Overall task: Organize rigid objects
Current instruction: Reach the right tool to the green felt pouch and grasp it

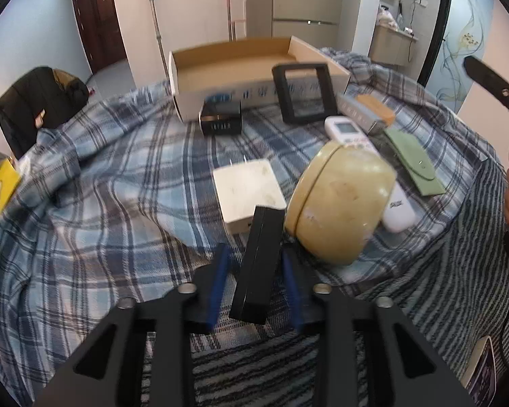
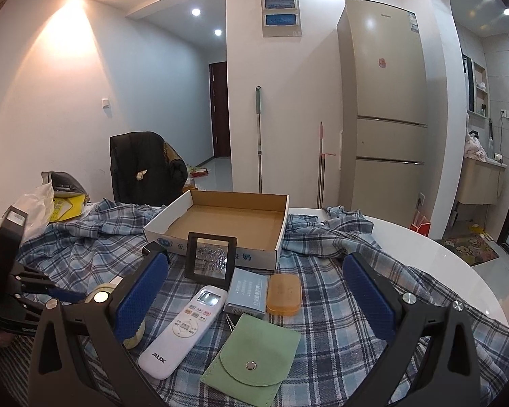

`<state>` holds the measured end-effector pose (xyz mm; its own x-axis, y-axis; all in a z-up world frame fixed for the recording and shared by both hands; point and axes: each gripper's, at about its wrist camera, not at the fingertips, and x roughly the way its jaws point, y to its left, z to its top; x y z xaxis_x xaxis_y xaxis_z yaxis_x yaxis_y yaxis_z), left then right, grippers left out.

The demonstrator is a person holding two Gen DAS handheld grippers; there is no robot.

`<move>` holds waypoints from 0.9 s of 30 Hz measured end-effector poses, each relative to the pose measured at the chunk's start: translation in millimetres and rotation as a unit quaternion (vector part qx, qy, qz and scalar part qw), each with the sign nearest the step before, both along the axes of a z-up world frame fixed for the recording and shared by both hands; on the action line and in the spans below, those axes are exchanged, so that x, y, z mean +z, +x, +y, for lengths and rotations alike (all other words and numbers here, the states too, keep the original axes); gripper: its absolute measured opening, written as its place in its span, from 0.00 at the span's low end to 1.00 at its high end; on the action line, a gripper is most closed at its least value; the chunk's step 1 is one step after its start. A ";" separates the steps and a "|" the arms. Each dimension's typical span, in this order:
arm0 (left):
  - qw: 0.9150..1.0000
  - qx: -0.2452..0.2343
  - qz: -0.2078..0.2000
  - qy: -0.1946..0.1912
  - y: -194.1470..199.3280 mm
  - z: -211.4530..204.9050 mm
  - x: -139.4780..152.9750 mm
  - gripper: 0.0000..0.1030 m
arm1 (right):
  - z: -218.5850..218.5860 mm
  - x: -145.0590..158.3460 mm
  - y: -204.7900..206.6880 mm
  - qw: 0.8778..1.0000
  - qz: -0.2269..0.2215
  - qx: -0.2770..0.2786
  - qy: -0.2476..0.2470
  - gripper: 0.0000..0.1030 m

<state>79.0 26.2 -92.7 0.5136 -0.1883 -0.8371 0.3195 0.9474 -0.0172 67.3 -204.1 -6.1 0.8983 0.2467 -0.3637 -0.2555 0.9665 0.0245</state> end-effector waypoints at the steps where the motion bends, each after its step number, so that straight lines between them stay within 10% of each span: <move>1: 1.000 0.001 0.005 -0.003 1.2 -0.2 -2.1 0.20 | -0.1 0.0 0.0 1.000 0.000 -0.001 0.000 1.00; 18: 0.985 0.049 -0.143 -0.084 -34.0 6.0 70.7 0.18 | -11.5 -0.2 8.0 0.999 0.014 -0.040 0.010 1.00; 27: 0.981 0.047 -0.156 -0.109 -23.1 -19.4 79.5 0.18 | -27.0 -23.3 41.6 0.987 0.133 -0.088 0.006 0.92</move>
<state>56.0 6.8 -13.3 0.7614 -0.2850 -0.5823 0.2528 0.9576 -0.1380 108.9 -231.1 -29.4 0.8011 0.1014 -0.5899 -0.0672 0.9945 0.0798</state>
